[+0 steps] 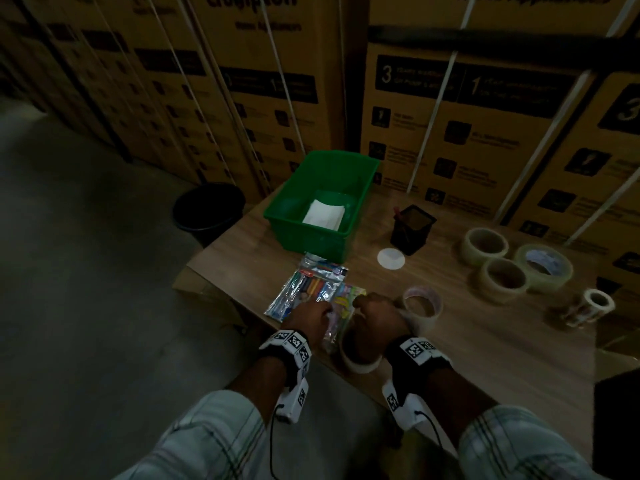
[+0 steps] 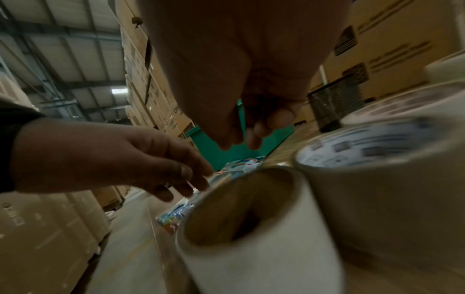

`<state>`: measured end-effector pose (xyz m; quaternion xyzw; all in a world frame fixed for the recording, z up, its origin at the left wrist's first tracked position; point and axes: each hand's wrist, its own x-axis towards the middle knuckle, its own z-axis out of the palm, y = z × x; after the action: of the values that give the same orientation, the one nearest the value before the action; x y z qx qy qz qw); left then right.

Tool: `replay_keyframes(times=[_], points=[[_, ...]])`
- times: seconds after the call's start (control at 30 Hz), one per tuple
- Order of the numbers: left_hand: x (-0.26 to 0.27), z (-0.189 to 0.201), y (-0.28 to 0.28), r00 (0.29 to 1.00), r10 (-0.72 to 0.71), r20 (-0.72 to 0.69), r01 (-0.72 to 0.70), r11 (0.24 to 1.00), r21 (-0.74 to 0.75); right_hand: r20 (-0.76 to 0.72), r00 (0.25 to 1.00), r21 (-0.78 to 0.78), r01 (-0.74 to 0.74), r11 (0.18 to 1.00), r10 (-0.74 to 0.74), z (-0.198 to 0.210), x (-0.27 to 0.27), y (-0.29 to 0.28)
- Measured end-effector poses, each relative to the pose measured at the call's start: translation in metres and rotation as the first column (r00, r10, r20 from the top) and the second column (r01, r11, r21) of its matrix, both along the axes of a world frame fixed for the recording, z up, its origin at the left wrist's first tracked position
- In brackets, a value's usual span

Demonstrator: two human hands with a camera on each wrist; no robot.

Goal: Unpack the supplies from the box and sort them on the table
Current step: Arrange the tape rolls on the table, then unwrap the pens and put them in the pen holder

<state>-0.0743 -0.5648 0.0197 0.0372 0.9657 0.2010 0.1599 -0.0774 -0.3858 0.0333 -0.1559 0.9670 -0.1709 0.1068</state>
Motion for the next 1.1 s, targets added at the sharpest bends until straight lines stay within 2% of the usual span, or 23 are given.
replay_keyframes(times=[0.17,0.33,0.47,0.53,0.73,0.83,1.0,1.1], points=[[-0.003,-0.007,0.002,0.973,-0.156,0.172,0.183,0.97,-0.158,0.18,0.984,0.201,-0.039,0.979,0.002,-0.002,-0.026,-0.016],[-0.008,-0.019,-0.009,0.949,-0.272,0.156,0.296,0.942,-0.159,0.222,0.975,0.336,-0.07,0.939,-0.006,-0.011,-0.031,-0.031],[-0.013,-0.031,-0.015,0.94,-0.333,0.075,0.341,0.927,-0.157,0.347,0.936,0.311,-0.061,0.948,-0.054,-0.007,-0.03,-0.044],[-0.017,-0.039,-0.017,0.933,-0.355,0.05,0.359,0.924,-0.13,0.356,0.931,0.328,-0.042,0.944,-0.083,-0.004,-0.029,-0.052],[-0.032,-0.044,-0.016,0.93,-0.352,0.105,0.356,0.934,-0.02,0.4,0.897,0.337,0.044,0.94,-0.186,-0.015,-0.024,-0.068],[-0.032,-0.047,-0.019,0.926,-0.373,0.063,0.371,0.928,0.034,0.389,0.887,0.299,0.134,0.945,-0.249,-0.02,-0.019,-0.073],[-0.055,-0.031,-0.027,0.92,-0.375,0.117,0.357,0.922,0.147,0.37,0.892,0.187,0.202,0.961,-0.26,-0.004,-0.02,-0.073],[-0.073,-0.01,-0.027,0.903,-0.426,0.048,0.408,0.888,0.211,0.279,0.925,0.143,0.227,0.963,-0.259,0.012,-0.027,-0.067]])
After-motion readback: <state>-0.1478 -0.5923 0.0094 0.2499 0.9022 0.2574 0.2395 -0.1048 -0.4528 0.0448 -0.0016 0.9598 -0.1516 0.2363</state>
